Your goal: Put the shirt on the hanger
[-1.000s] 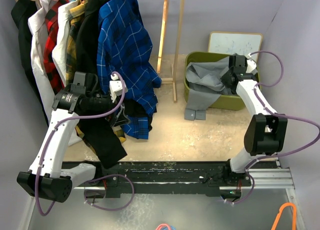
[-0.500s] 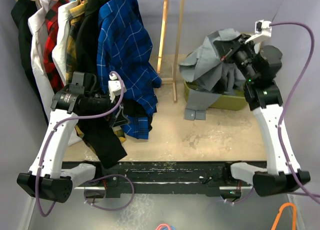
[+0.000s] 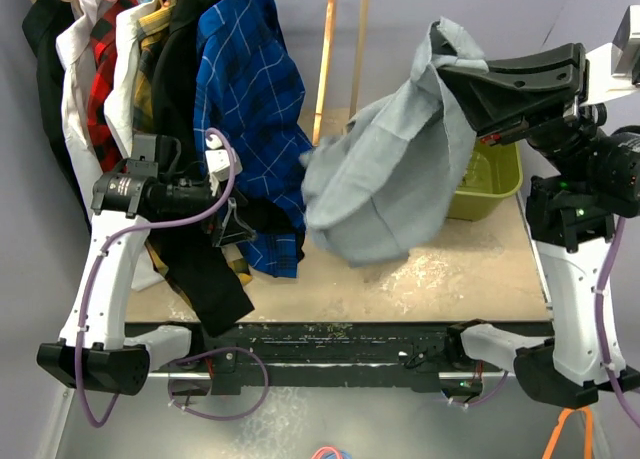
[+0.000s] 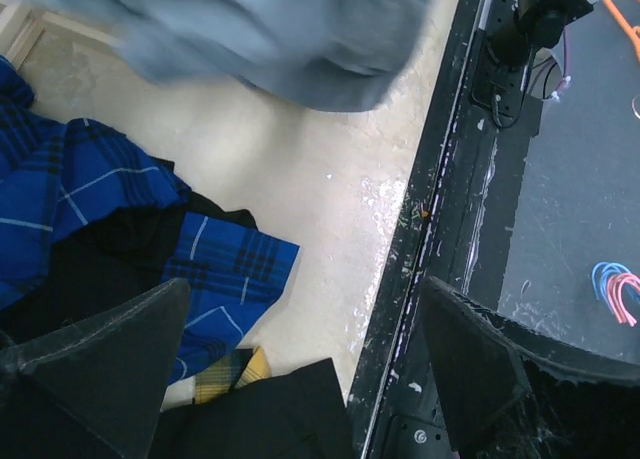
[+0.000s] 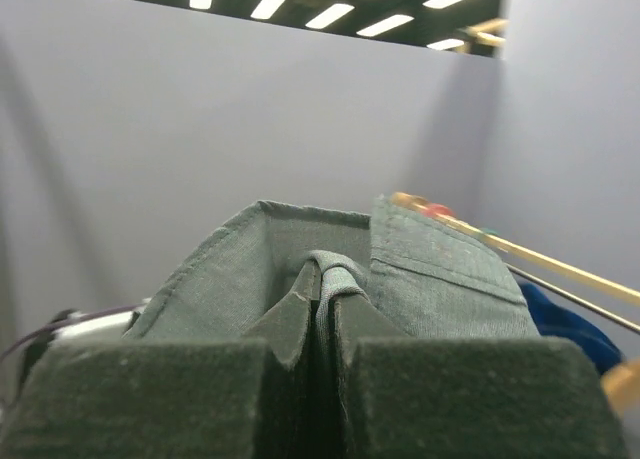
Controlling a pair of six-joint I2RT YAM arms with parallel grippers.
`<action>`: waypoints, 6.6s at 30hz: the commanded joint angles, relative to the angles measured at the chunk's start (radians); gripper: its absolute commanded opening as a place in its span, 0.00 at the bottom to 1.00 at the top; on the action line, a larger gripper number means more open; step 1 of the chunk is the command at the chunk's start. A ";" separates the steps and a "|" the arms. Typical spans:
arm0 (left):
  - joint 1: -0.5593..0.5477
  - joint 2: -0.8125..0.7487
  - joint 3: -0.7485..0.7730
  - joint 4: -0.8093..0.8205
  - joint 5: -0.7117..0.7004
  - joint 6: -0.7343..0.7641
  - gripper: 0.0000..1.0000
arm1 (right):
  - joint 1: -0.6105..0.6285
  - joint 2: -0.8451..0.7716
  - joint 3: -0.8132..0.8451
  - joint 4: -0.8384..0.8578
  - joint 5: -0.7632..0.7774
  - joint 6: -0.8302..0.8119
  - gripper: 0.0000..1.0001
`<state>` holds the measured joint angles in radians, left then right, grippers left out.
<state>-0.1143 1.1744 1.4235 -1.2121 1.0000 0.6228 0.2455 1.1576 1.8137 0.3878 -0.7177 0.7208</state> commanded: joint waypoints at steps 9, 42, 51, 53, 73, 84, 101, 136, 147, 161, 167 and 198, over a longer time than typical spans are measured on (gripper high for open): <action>0.046 -0.026 -0.012 -0.057 0.049 0.085 0.99 | 0.118 0.031 -0.555 0.304 -0.076 0.063 0.00; -0.153 0.090 -0.267 -0.047 -0.309 0.159 0.99 | 0.284 -0.078 -0.626 -0.655 0.346 -0.713 1.00; -0.153 -0.075 -0.086 -0.200 -0.475 0.071 0.99 | 0.537 0.072 -0.796 -0.323 0.503 -1.091 1.00; -0.152 -0.110 -0.085 -0.218 -0.531 0.049 0.99 | 0.536 0.160 -0.749 -0.329 0.511 -1.153 1.00; -0.143 -0.192 -0.196 -0.194 -0.519 0.014 0.99 | 0.527 0.566 -0.541 -0.877 0.421 -1.243 0.98; -0.145 -0.161 -0.206 -0.175 -0.515 0.011 0.99 | 0.525 0.676 -0.561 -0.886 0.394 -1.220 0.87; -0.146 -0.102 -0.119 -0.182 -0.436 0.006 0.99 | 0.513 0.292 -0.655 -0.365 0.421 -1.076 0.00; -0.192 0.530 0.058 -0.027 -0.349 -0.156 0.99 | 0.858 -0.439 -1.338 0.082 1.350 -0.424 1.00; -0.235 0.895 0.470 -0.067 -0.276 -0.313 0.99 | 0.855 -0.154 -1.329 0.784 1.471 -0.631 1.00; -0.355 0.886 0.273 0.089 -0.508 -0.417 0.99 | 0.854 -0.201 -1.401 0.841 1.466 -0.647 1.00; -0.355 0.948 0.279 0.088 -0.499 -0.421 0.99 | 0.852 -0.191 -1.413 0.861 1.458 -0.639 1.00; -0.355 -0.001 -0.064 0.110 -0.646 0.088 0.07 | 0.455 -0.060 -1.289 0.670 0.744 -0.539 1.00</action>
<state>-0.4713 1.2900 1.4189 -1.1622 0.5053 0.5808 0.7750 1.0100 0.4286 1.0870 0.3813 0.1478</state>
